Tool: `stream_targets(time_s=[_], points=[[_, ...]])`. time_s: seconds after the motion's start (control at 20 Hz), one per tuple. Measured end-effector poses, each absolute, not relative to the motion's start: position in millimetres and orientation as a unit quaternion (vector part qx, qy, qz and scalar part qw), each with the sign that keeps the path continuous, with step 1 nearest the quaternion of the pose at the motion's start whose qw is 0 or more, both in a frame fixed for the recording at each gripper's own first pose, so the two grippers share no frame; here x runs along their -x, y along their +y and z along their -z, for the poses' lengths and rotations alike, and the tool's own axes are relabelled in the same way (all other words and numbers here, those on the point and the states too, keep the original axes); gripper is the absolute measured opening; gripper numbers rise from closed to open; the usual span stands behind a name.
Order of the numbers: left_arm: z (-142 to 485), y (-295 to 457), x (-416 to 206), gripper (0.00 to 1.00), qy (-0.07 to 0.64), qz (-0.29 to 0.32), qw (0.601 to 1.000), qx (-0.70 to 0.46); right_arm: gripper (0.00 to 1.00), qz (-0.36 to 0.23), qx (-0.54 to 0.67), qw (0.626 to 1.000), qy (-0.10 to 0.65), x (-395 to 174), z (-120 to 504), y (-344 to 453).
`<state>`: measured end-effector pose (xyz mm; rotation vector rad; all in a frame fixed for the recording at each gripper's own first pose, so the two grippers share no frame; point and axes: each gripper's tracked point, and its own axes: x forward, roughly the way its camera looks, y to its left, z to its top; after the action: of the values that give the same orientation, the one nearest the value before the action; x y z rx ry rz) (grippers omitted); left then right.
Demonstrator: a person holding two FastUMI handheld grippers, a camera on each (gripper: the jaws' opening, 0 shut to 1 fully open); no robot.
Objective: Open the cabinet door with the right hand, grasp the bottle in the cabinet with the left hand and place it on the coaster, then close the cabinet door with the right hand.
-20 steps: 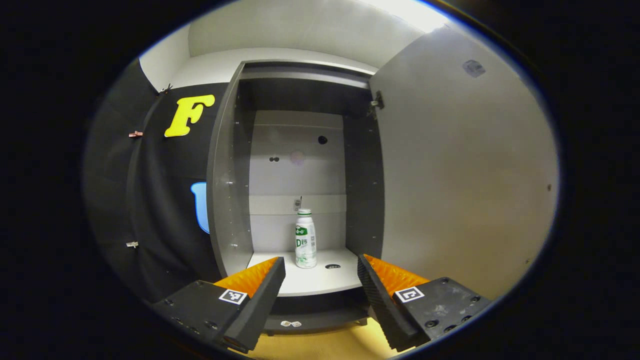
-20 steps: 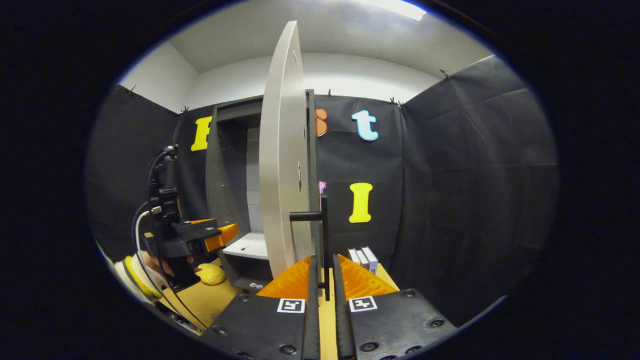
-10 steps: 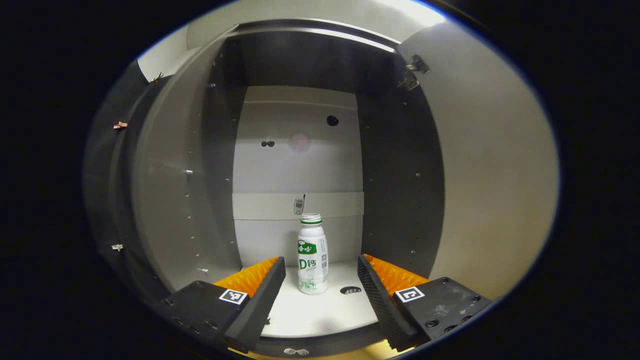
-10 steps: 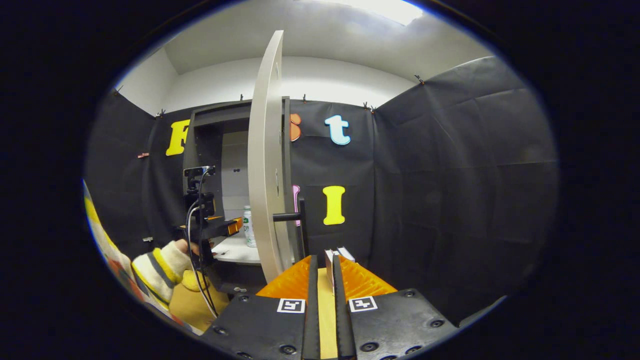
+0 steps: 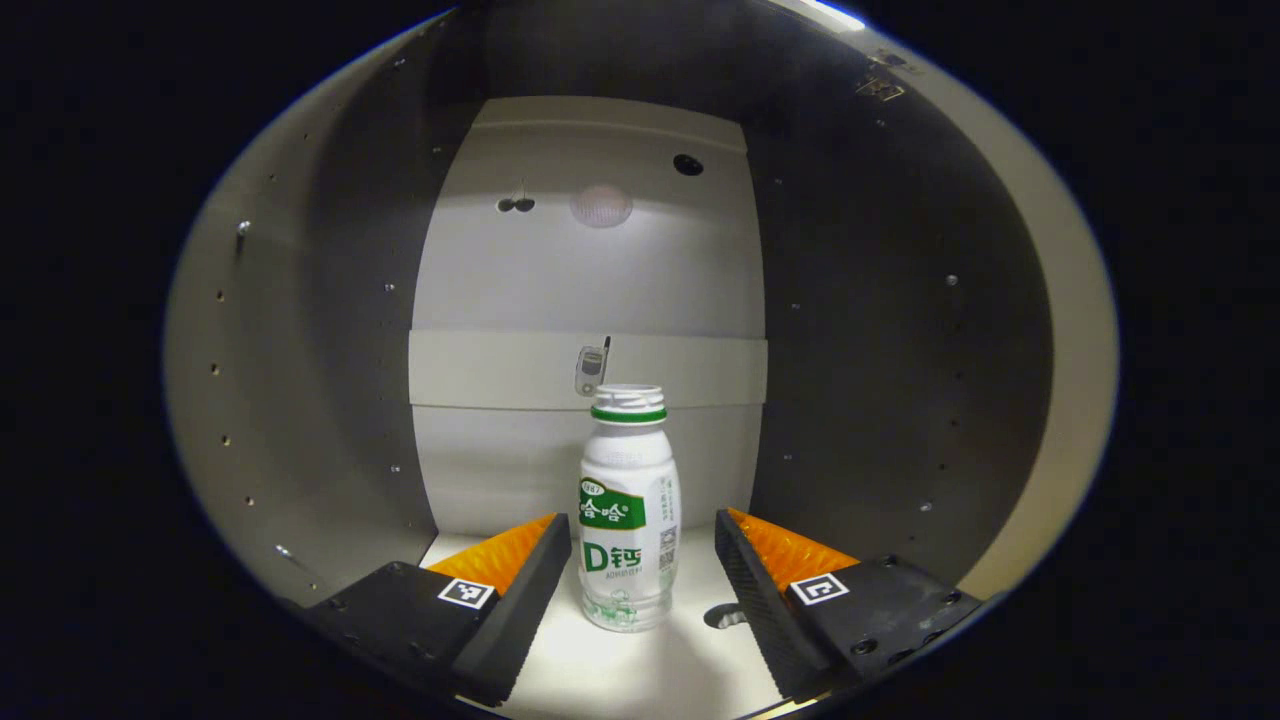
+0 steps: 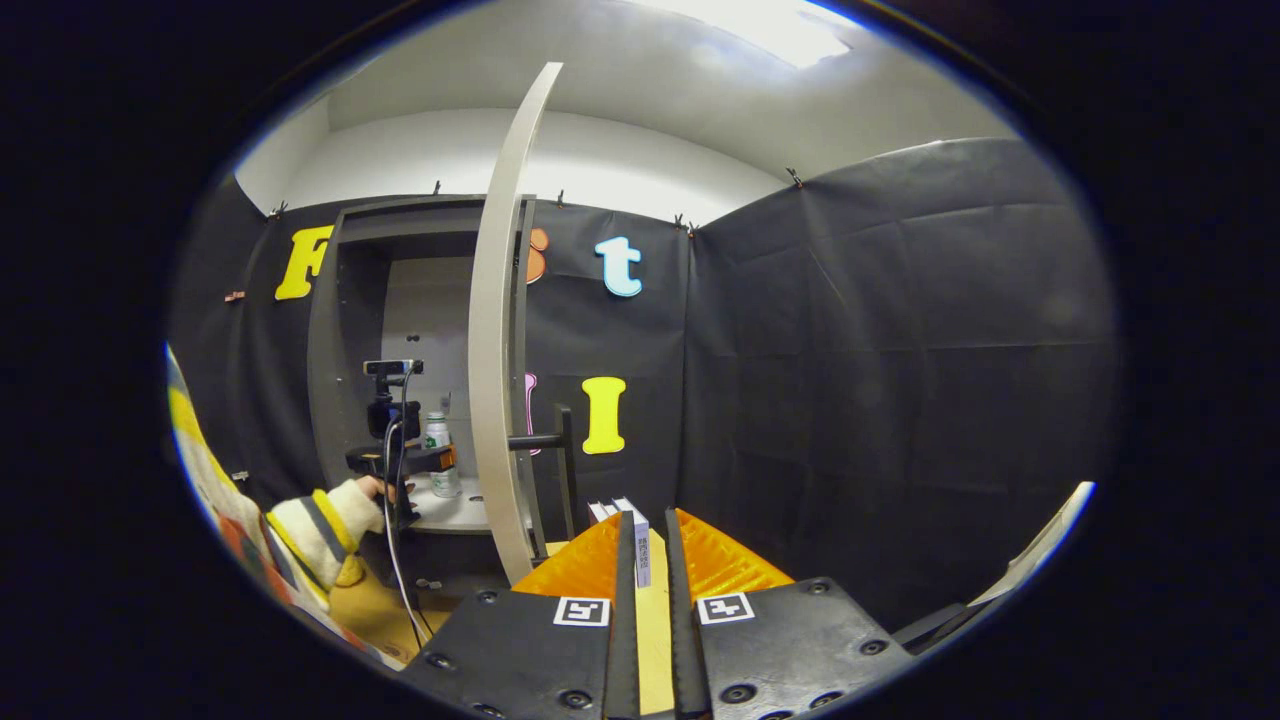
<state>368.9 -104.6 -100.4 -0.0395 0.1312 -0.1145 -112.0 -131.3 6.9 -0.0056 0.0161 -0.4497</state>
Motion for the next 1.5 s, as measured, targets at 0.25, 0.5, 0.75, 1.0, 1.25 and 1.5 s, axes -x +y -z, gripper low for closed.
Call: stream_targets(time_s=[0.25,0.5,0.75,1.0,1.25,1.5], points=[[115.1,-96.5,-402.3,0.92,0.07,0.042,0.997,-0.002,0.17,0.228,0.01,0.973,0.022,114.3,-1.6,-133.8],[110.2,-101.9,-392.9,0.75,0.075,0.071,0.993,0.062,0.17,0.218,0.019,0.975,0.027,114.1,0.7,-133.2],[81.7,-92.8,-344.4,0.75,0.048,0.095,0.993,0.054,0.17,0.195,0.012,0.98,0.021,111.3,-0.4,-126.2],[52.4,-72.4,-284.9,0.75,0.029,0.118,0.992,0.041,0.17,0.171,0.005,0.985,-0.009,106.4,-9.5,-115.2],[32.0,-45.5,-213.0,0.75,0.011,0.129,0.991,0.035,0.17,0.125,-0.023,0.991,-0.035,102.1,-20.6,-91.6],[42.8,-0.1,-146.3,0.75,0.007,0.101,0.995,-0.004,0.17,0.062,-0.02,0.998,-0.02,102.9,-14.0,-69.9]])
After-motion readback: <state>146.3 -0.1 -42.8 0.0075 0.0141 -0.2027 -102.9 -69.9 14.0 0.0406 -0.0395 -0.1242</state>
